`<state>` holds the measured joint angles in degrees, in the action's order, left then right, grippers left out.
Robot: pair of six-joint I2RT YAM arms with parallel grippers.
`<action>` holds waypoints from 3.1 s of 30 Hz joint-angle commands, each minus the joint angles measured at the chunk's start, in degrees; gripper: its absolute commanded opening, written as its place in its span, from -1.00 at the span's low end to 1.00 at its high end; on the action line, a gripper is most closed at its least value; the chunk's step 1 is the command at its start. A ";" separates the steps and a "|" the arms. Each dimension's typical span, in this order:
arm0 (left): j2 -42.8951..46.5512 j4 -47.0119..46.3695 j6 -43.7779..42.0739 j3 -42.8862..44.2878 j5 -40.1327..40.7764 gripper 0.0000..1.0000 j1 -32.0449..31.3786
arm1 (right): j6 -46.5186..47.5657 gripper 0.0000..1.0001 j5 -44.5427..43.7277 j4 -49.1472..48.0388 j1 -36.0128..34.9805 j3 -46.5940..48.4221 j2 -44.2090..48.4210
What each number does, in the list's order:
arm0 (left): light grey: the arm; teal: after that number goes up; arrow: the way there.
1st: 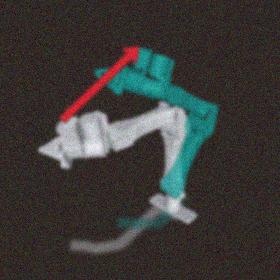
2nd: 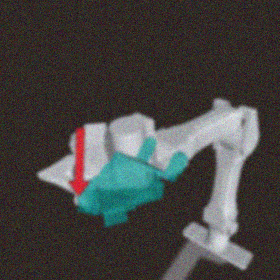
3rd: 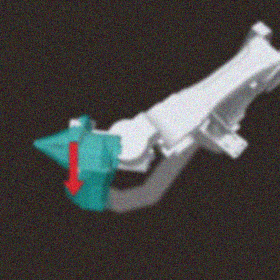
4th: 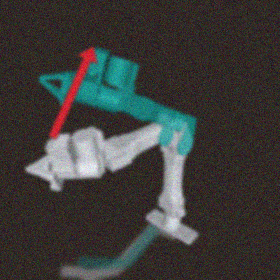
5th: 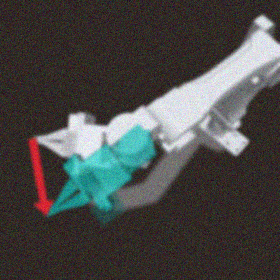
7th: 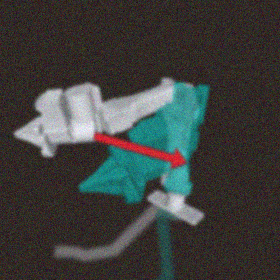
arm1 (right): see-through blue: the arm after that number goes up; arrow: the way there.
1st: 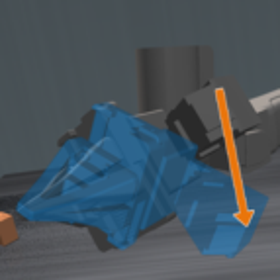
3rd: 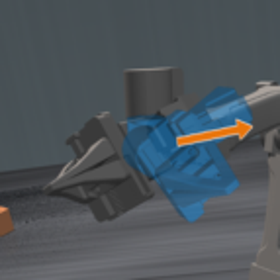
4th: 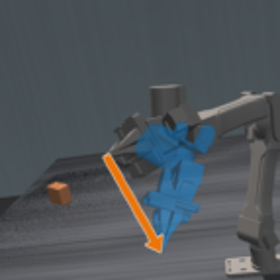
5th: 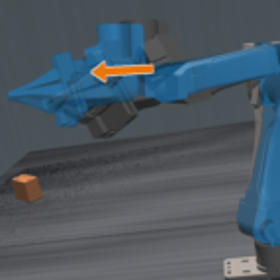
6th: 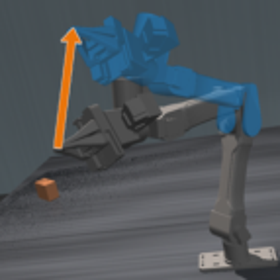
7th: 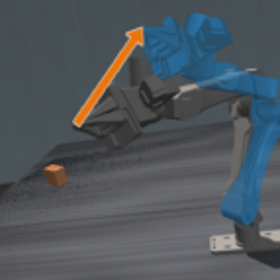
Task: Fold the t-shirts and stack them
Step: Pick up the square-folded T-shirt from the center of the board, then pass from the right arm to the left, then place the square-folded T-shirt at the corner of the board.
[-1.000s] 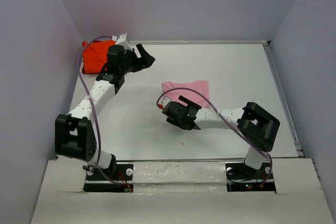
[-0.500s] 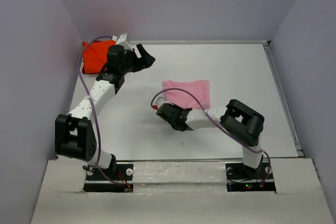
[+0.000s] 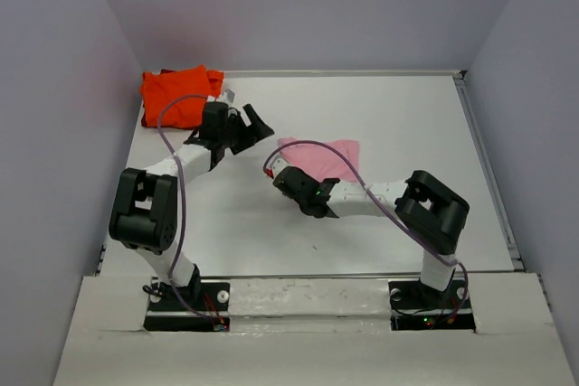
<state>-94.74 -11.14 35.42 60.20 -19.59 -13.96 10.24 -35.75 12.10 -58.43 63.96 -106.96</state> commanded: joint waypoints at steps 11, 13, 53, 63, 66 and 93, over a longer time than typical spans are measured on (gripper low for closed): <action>5.36 -20.83 11.50 -19.41 0.17 0.82 -5.03 | -0.31 -1.00 3.05 0.47 2.62 2.83 8.08; 4.66 -23.66 12.48 -21.26 0.61 0.82 -5.29 | -0.22 -1.00 3.14 0.47 2.62 2.74 8.08; -12.31 -43.71 30.06 -20.31 -3.87 0.81 -11.44 | -0.22 -1.00 4.72 -0.06 4.21 2.75 7.02; -15.30 -44.06 29.97 -18.11 -4.57 -1.00 -11.71 | -0.66 -1.00 4.46 -0.06 4.21 2.39 6.94; -16.09 -43.71 29.18 -17.58 -4.66 -1.00 -11.71 | -1.27 -1.00 4.11 0.21 4.21 2.22 6.94; -40.60 29.66 -19.59 54.11 9.13 -1.00 3.84 | -33.09 0.66 14.92 -0.05 -7.12 -15.71 17.58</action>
<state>-132.44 6.59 23.88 105.34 -14.37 -12.01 -19.40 -21.93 15.73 -62.04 49.56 -88.79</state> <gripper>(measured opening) 0.073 0.830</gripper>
